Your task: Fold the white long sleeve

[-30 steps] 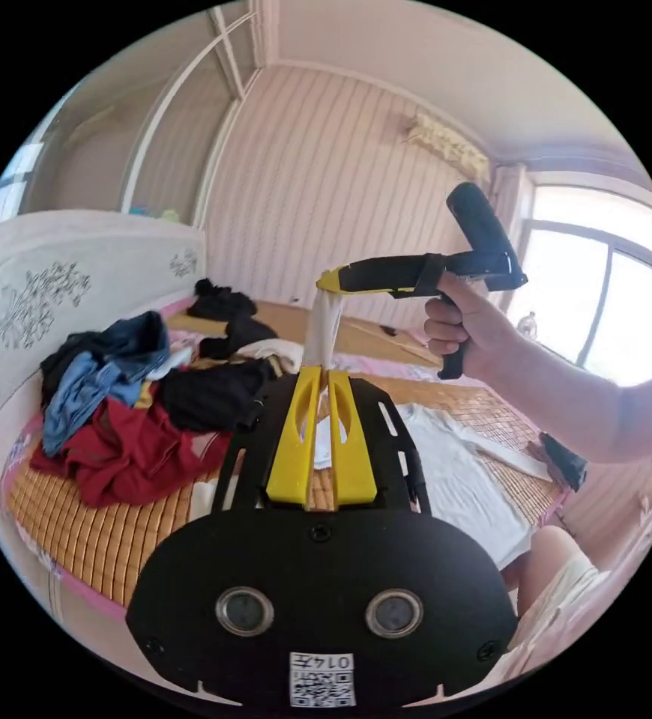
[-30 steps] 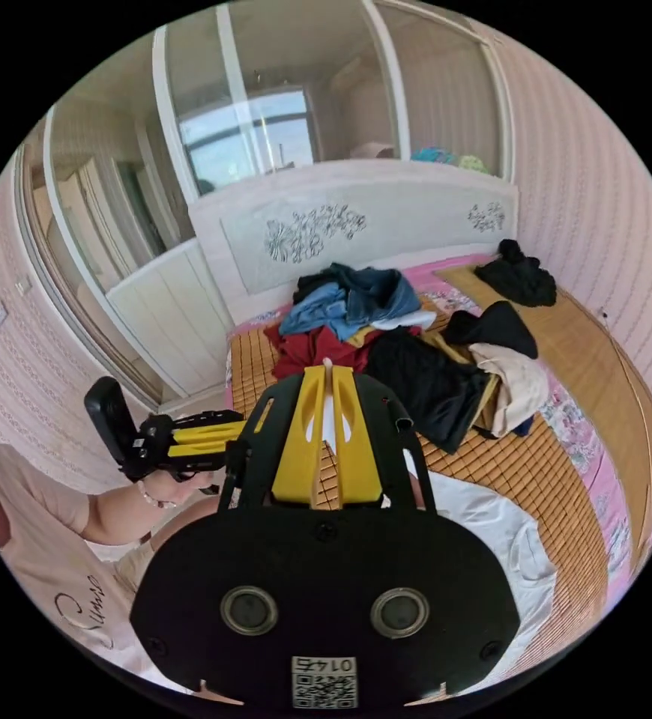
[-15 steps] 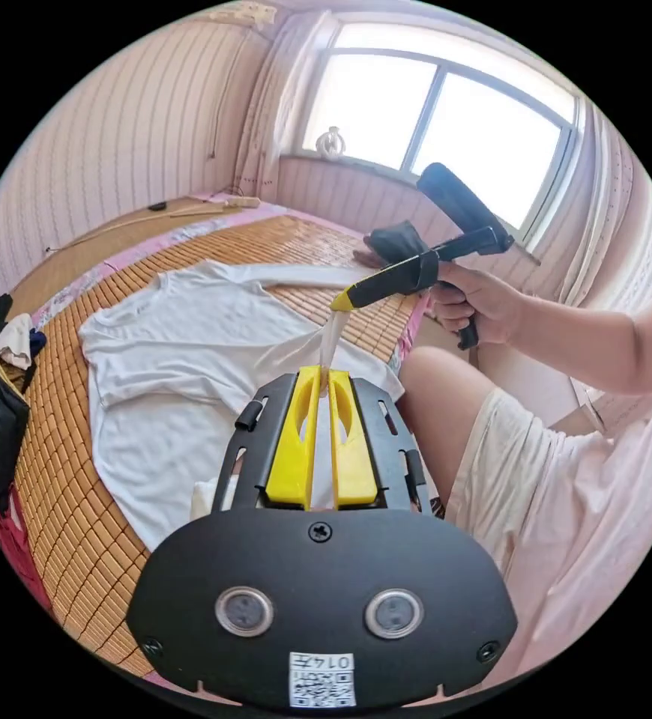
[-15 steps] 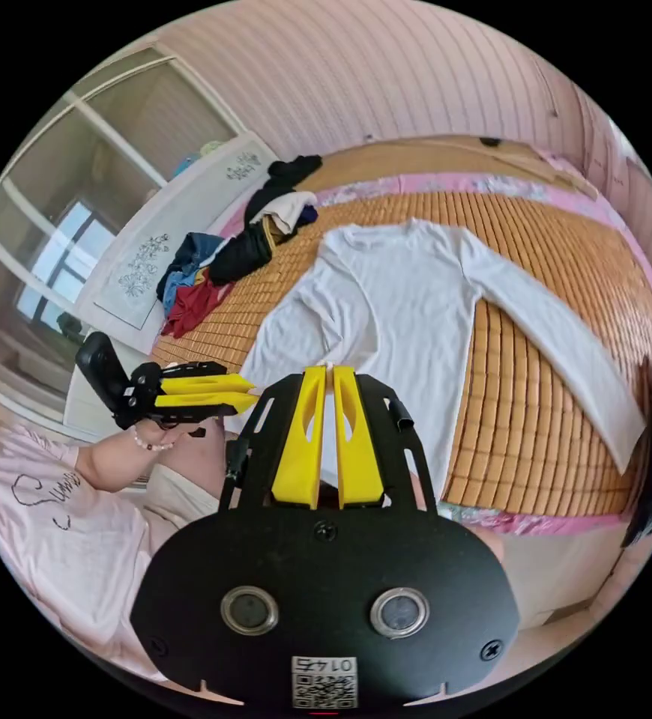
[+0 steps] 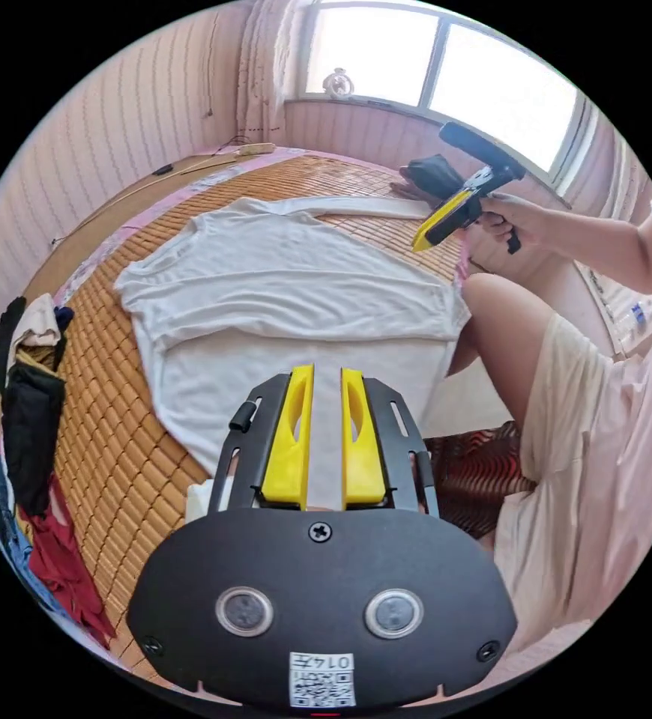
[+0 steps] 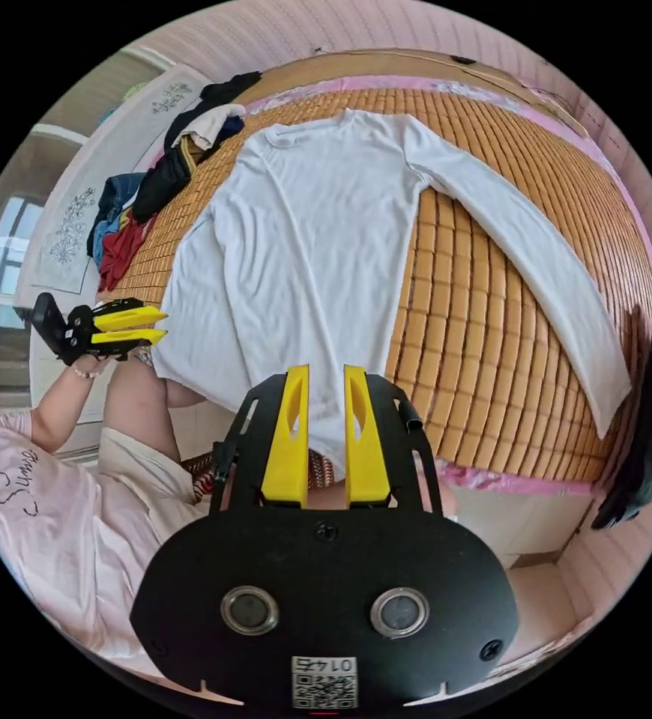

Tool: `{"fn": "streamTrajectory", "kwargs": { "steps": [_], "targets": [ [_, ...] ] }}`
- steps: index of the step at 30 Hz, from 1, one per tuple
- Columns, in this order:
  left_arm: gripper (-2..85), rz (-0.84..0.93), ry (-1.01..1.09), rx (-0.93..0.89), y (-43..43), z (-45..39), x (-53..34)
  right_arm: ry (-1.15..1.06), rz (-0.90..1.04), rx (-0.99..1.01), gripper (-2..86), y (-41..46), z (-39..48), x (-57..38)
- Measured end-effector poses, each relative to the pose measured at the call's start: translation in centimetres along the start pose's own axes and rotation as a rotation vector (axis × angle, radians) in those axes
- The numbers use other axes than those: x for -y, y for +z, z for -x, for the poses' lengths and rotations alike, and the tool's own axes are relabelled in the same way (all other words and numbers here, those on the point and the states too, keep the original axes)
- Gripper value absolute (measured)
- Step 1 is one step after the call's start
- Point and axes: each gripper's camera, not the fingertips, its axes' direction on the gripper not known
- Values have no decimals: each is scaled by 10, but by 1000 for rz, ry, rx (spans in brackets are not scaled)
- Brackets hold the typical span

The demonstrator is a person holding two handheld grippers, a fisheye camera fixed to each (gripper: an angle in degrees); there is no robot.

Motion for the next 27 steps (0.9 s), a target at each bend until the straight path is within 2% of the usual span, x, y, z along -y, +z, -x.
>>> {"fn": "streamTrajectory", "kwargs": {
  "steps": [4, 10, 14, 17, 21, 27],
  "targets": [
    [60, 33, -108, 169, 30, 73, 13, -207, -87, 42, 80, 22, 32, 137],
    [74, 56, -50, 155, 81, 105, 46, -254, -84, 52, 116, 72, 63, 292],
    [65, 82, -37, 174, 111, 114, 52, -219, -26, 6, 121, 101, 64, 339],
    [41, 80, -27, 181, 123, 119, 50, -295, -28, -2, 39, 107, 67, 352],
    [-2, 16, -105, 169, 114, 137, 36, -407, -51, -37, 12, 100, 78, 361],
    [-6, -26, -280, 72, 121, 190, 17, -444, -50, -45, 10, 101, 95, 388]
  ]
}}
